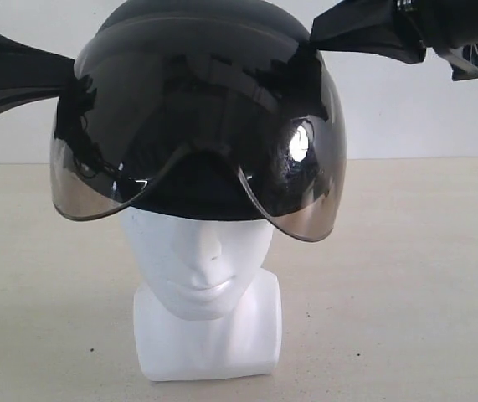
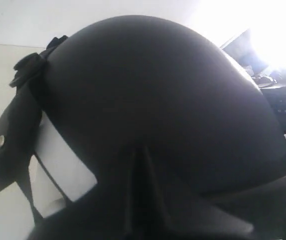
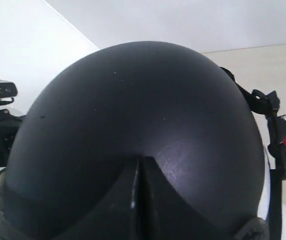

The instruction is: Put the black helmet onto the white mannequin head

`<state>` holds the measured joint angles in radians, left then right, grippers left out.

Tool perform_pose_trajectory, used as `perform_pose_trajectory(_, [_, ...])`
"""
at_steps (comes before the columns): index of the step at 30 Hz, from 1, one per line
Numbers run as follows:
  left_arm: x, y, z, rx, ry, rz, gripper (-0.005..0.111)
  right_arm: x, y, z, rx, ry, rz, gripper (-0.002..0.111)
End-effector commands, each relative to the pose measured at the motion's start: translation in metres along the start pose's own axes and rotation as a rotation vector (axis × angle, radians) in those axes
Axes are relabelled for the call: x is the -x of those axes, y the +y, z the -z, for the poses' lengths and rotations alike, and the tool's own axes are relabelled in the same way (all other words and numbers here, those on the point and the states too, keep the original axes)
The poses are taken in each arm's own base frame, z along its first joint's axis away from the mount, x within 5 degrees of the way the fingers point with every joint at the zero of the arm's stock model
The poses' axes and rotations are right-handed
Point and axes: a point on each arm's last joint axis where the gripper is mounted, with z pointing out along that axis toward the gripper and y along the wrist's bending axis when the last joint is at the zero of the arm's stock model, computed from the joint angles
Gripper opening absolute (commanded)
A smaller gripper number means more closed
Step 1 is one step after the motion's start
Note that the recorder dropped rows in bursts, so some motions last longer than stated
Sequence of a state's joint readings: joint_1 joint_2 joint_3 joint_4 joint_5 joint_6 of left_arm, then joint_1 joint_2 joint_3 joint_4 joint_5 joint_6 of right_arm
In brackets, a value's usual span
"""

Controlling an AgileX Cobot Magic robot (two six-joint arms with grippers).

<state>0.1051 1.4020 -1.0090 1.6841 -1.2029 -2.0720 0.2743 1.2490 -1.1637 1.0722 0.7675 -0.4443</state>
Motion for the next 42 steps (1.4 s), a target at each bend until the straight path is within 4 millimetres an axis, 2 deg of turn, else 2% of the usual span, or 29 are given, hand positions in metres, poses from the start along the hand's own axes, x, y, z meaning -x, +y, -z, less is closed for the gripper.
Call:
perform_pose_trajectory(1, [-0.019,0.005,-0.002,0.008,0.08,-0.015,0.004,-0.009,0.007,-0.003,0.073,0.079,0.004,0.0])
perform_pose_trajectory(13, [-0.031,-0.008,0.004,0.007,0.075,-0.051,0.004,-0.017,0.022,-0.009,0.117,0.099,0.043,0.0])
perform_pose_trajectory(22, [-0.022,-0.011,0.032,0.086,-0.017,-0.074,0.004,-0.01,0.034,0.019,0.039,-0.034,0.089,0.0])
perform_pose_trajectory(26, [-0.022,-0.011,0.034,0.091,-0.023,-0.05,0.004,-0.01,0.03,0.023,-0.029,-0.045,0.068,0.0])
perform_pose_trajectory(30, [-0.021,-0.021,0.037,0.091,-0.036,-0.069,0.004,-0.006,0.021,0.024,-0.123,-0.08,0.06,0.0])
perform_pose_trajectory(33, [-0.013,-0.034,0.041,0.088,-0.061,-0.092,0.004,-0.002,0.008,0.028,-0.214,-0.097,0.062,0.0])
perform_pose_trajectory(37, [-0.003,-0.04,0.043,0.087,-0.074,-0.117,0.004,-0.003,-0.01,0.024,-0.266,-0.011,0.05,0.0])
perform_pose_trajectory(42, [-0.001,-0.04,0.042,0.074,-0.094,-0.11,0.004,-0.003,-0.007,0.021,-0.226,-0.019,0.066,0.0])
